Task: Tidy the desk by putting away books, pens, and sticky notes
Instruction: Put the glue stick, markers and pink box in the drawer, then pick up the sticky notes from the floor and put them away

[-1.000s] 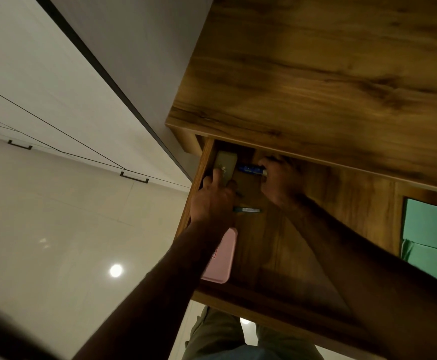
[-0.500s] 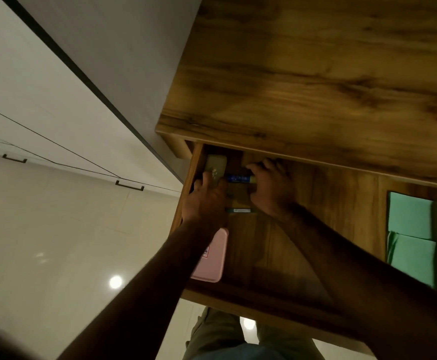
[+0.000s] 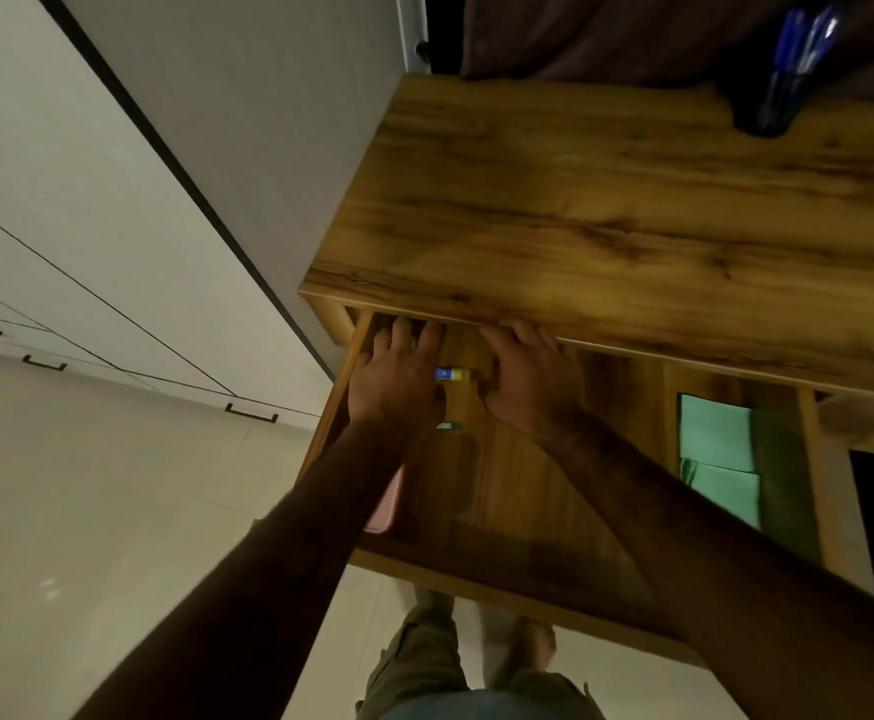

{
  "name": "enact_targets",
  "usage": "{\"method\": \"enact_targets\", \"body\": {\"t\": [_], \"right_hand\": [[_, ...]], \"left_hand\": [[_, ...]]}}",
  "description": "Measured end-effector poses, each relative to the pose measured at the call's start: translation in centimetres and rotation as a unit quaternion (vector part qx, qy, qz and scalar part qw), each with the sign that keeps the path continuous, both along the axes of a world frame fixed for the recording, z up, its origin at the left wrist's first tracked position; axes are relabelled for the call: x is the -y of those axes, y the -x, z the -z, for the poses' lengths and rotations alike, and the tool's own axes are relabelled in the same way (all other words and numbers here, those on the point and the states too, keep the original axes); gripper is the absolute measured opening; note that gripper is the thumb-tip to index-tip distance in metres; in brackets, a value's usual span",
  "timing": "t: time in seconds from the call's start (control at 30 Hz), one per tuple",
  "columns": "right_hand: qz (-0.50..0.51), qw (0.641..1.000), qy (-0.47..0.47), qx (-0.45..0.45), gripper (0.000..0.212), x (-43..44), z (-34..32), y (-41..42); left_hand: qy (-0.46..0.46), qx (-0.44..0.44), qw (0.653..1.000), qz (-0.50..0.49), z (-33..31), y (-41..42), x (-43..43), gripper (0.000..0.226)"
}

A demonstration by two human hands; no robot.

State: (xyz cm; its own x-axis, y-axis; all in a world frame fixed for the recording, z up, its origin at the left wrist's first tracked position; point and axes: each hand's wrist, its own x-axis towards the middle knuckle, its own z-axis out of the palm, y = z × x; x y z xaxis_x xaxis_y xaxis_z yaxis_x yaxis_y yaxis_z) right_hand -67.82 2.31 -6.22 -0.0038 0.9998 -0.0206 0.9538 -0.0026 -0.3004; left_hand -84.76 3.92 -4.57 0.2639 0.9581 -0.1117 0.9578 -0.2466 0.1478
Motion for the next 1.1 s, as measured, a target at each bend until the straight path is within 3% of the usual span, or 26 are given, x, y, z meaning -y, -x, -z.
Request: {"method": "enact_targets", "body": {"t": [0.33, 0.67, 0.87, 1.1], "right_hand": [[0.059, 0.998, -0.032, 0.019, 0.072, 4.6, -4.7, -2.7], [0.244, 0.969, -0.023, 0.021, 0.078, 11.9, -6.7, -2.3], [0.370, 0.928, -0.031, 0.023, 0.078, 20.9, -7.1, -3.5], [0.513, 0.856, -0.052, 0.014, 0.073, 34.4, -7.1, -5.6]], "left_hand": [[-0.058, -0.018, 0.996, 0.067, -3.9, -3.4, 2.2, 0.084], [-0.087, 0.017, 0.970, 0.226, -6.1, -5.6, 3.9, 0.086], [-0.112, 0.029, 0.926, 0.360, -6.3, -9.4, 9.6, 0.087], [-0.102, 0.048, 0.855, 0.506, -6.7, -15.7, 20.4, 0.087]]}}
